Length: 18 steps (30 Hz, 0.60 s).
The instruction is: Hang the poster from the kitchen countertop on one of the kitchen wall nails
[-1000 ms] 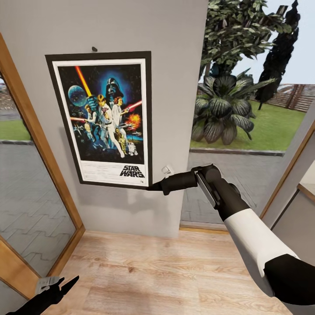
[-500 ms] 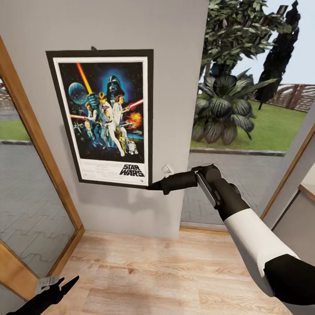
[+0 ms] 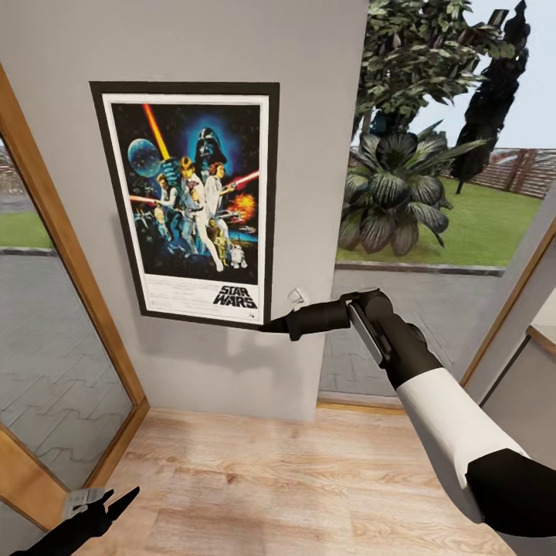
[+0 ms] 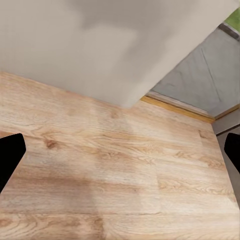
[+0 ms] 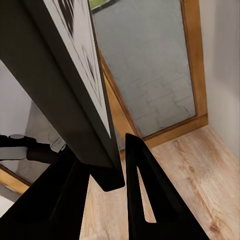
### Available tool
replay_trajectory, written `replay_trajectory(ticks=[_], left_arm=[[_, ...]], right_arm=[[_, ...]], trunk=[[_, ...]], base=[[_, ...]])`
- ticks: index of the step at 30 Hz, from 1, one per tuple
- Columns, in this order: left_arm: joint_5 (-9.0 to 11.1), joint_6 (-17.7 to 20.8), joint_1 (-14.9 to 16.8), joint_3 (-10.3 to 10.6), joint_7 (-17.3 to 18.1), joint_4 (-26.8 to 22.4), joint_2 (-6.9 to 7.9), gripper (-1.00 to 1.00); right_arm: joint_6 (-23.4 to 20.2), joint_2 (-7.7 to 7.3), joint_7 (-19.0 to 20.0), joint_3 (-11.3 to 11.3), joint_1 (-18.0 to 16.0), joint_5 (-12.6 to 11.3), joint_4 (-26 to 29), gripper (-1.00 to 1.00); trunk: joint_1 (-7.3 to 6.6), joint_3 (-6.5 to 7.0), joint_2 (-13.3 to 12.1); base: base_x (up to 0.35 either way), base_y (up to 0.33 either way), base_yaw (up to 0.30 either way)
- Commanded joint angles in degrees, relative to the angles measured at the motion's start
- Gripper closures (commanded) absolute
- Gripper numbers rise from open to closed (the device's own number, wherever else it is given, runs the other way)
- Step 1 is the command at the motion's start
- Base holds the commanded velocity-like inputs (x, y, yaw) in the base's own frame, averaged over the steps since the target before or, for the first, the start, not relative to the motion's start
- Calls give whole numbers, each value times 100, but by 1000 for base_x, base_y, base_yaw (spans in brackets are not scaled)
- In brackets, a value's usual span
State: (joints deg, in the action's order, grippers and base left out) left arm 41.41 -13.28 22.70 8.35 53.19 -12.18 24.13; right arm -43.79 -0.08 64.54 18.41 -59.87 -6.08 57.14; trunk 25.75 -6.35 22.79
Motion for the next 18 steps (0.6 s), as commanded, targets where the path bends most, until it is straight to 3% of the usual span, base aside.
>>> replay_trajectory(ticks=[1,18], left_arm=[[42,-34,6,47,7,5,4,-100],[42,-34,6,49,7,5,4,-100]], right_arm=[[-57,-1,-11,5,-7,-51,-1,100],[-103,29,-32,5,-13,-48,115,100]], trunk=[[4,-13,13],[4,-13,13]], base=[[0,9,0],[0,27,0]])
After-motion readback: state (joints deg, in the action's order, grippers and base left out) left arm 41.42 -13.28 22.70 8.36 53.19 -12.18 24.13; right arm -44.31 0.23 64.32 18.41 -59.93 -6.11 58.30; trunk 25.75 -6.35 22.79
